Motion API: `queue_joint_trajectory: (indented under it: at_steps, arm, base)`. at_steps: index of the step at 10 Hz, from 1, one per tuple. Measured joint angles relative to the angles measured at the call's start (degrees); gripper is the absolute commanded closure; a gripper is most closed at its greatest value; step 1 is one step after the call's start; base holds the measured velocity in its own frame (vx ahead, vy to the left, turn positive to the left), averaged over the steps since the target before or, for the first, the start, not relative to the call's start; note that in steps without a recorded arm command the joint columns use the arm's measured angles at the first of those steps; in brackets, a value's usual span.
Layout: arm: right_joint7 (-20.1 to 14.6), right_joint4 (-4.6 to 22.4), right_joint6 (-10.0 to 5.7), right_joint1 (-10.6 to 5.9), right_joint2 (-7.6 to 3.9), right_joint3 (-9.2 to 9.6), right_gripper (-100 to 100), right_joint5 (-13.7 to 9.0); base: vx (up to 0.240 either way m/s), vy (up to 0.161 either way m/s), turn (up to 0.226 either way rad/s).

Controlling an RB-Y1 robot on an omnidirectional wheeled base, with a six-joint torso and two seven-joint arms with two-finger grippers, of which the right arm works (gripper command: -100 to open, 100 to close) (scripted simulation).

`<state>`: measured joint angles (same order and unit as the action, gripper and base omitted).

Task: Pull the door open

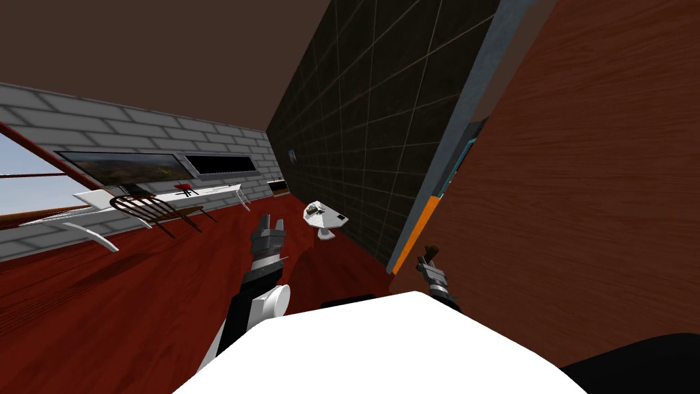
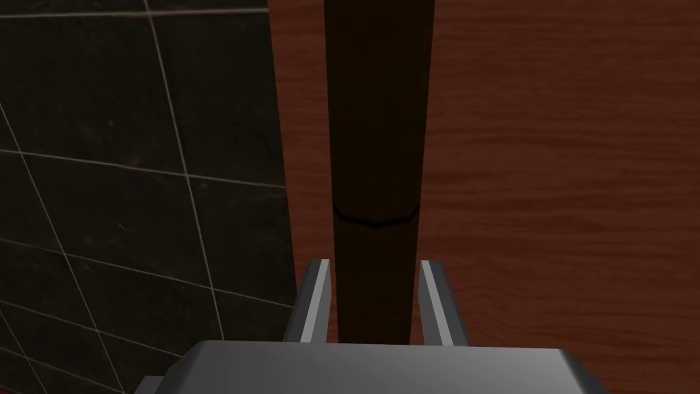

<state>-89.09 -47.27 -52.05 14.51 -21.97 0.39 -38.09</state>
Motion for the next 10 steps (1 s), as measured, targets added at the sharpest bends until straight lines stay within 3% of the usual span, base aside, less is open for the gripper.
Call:
queue_joint_trajectory:
  at_steps: [4, 10]
  arm:
    - [-2.09, -1.69, -1.12, 1.78, -1.11, 3.63, 100, 2.22]
    - [-4.25, -3.78, -2.86, 3.84, -2.57, 7.52, 100, 4.72]
  base:
    - [-0.260, 0.023, 0.061]
    - [-0.208, -0.009, 0.057]
